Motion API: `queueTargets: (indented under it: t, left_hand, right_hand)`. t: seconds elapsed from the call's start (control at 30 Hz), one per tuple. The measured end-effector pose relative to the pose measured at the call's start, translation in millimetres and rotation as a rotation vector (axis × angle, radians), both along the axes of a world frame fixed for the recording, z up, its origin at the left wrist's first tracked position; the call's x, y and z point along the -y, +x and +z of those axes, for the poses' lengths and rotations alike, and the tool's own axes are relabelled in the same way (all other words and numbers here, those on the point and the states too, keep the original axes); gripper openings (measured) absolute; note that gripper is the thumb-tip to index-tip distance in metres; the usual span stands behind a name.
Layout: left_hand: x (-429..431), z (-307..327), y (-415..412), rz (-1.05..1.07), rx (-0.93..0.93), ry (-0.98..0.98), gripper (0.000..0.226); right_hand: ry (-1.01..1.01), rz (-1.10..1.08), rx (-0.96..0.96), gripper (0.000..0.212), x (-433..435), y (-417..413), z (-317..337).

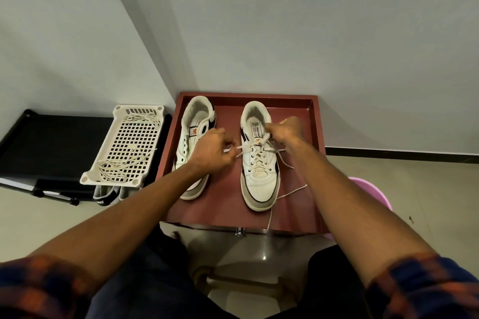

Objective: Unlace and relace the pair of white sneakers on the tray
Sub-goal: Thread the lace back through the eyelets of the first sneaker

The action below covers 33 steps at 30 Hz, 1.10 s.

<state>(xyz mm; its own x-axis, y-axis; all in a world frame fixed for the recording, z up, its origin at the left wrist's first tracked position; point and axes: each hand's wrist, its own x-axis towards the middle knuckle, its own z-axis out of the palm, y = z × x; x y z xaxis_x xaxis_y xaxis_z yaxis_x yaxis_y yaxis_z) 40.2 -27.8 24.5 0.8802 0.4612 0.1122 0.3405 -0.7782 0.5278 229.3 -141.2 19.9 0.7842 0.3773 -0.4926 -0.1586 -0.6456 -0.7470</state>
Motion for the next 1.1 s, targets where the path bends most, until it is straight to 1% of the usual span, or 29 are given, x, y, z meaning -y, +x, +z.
queueTargets:
  t: [0.07,0.13,0.2,0.3,0.43,0.5,0.6,0.7,0.8,0.9,0.97,1.0,1.1]
  left_hand:
    - [1.8,5.2,12.2,0.034,0.005,-0.039,0.012]
    - [8.7,14.1,32.0,0.020,0.012,-0.057,0.026]
    - [17.8,21.6,50.5,-0.032,-0.064,-0.022,0.034]
    - [30.0,25.4,73.5,-0.069,-0.236,0.097,0.025]
    - [25.0,24.4,82.9,-0.117,-0.342,0.099,0.019]
    - [18.2,22.8,78.0,-0.117,-0.320,0.109,0.018]
    - [20.7,18.7,69.5,-0.128,-0.231,0.168,0.018]
    - [21.0,16.7,57.4,-0.106,-0.103,0.219,0.022]
    - [7.4,12.7,34.4,-0.108,-0.008,0.165,0.022]
    - [-8.0,8.5,8.4,-0.050,0.019,0.055,0.014]
    - [-12.7,7.8,-2.0,-0.029,0.000,-0.001,0.011]
    - [-12.8,8.8,-3.7,-0.027,-0.021,-0.004,0.012]
    - [-1.7,17.2,12.6,-0.022,-0.026,0.025,0.028]
  right_hand:
    - [0.003,-0.008,-0.005,0.020,-0.6,0.2,0.5]
    - [-0.001,-0.013,0.000,0.018,-0.4,1.8,1.2]
    - [-0.007,-0.016,0.005,0.019,-1.7,1.4,1.4]
    - [-0.018,-0.016,0.020,0.021,-2.0,1.7,0.5]
    - [-0.015,-0.025,0.010,0.024,-0.7,3.7,-2.0]
    - [-0.012,-0.022,0.011,0.024,-1.6,2.2,-1.1]
    - [-0.011,-0.026,0.011,0.022,-1.2,2.2,-0.7]
    - [-0.002,-0.040,-0.005,0.022,1.9,2.8,0.1]
    - [0.005,-0.043,-0.009,0.020,2.7,4.0,0.9]
    - [0.025,-0.054,-0.026,0.018,1.9,2.2,-2.4]
    - [0.031,-0.056,-0.023,0.019,0.5,-0.2,-3.1]
    - [0.031,-0.054,-0.017,0.019,-0.8,-1.4,-2.9]
    - [0.022,-0.043,-0.004,0.020,-1.7,-2.1,0.6]
